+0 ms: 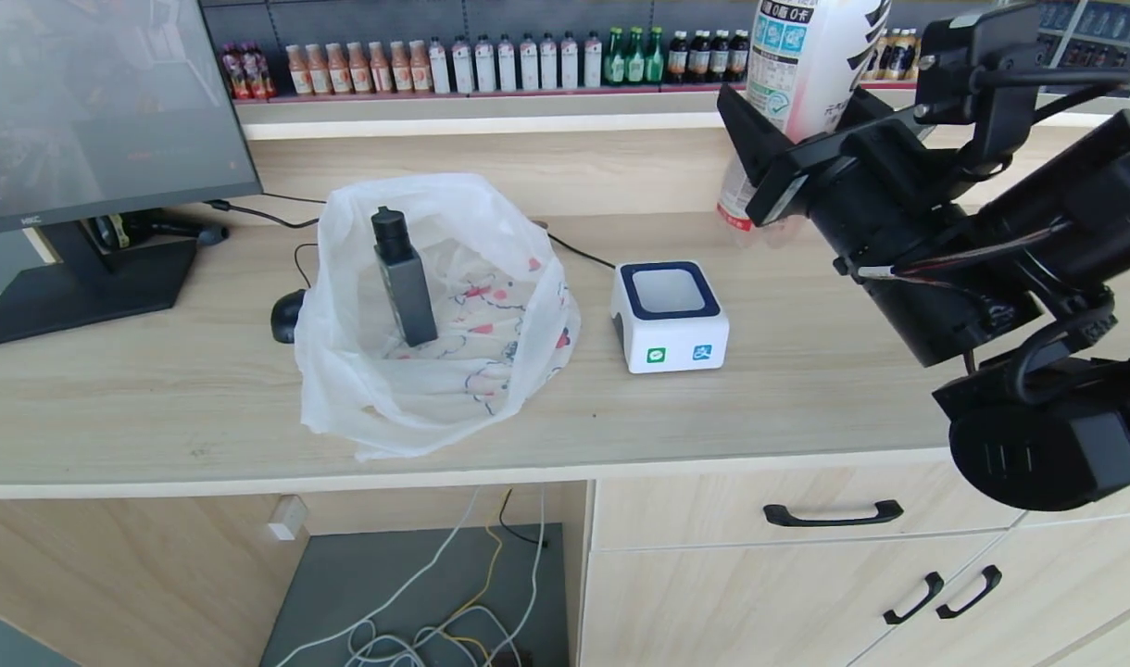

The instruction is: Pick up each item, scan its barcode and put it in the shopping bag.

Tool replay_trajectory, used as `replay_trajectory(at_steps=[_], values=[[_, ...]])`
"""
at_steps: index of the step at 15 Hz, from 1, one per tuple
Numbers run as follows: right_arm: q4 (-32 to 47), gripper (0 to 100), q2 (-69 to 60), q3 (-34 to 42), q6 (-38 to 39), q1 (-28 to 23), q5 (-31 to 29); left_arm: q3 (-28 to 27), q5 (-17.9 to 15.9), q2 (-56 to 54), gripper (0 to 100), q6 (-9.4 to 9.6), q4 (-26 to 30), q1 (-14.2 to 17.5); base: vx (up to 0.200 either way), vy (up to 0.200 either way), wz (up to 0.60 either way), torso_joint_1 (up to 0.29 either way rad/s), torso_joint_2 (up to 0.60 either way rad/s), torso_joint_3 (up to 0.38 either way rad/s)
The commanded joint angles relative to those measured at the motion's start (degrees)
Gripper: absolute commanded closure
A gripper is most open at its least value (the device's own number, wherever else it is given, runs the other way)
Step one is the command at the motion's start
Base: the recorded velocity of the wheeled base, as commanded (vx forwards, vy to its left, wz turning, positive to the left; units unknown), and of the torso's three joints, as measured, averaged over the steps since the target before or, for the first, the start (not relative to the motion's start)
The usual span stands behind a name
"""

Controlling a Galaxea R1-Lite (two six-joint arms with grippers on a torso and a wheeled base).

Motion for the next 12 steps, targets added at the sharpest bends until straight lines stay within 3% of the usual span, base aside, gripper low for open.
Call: replay_trajectory(at_steps=[1, 6, 9, 12], values=[[-0.1, 100, 0.6, 2.2, 1.9, 1.3, -3.1, 0.0, 0.0, 0.0, 0, -0.05, 0.0, 0.0, 0.0, 0.0, 0.0, 0.0, 0.0, 0.0], [-5.1, 100, 1.6, 9.4, 6.0, 1.9, -5.6, 0.0, 0.0, 0.0, 0, -0.05, 0.0, 0.0, 0.0, 0.0, 0.0, 0.0, 0.0, 0.0], [-5.2, 100, 1.9, 8.6, 6.0, 1.6, -6.2, 0.0, 0.0, 0.0, 0, -0.05, 0.0, 0.0, 0.0, 0.0, 0.0, 0.0, 0.0, 0.0], [-5.3, 100, 2.2, 8.9, 6.2, 1.2, -6.7, 0.0, 0.0, 0.0, 0, -0.05, 0.0, 0.0, 0.0, 0.2, 0.0, 0.001, 0.0, 0.002]])
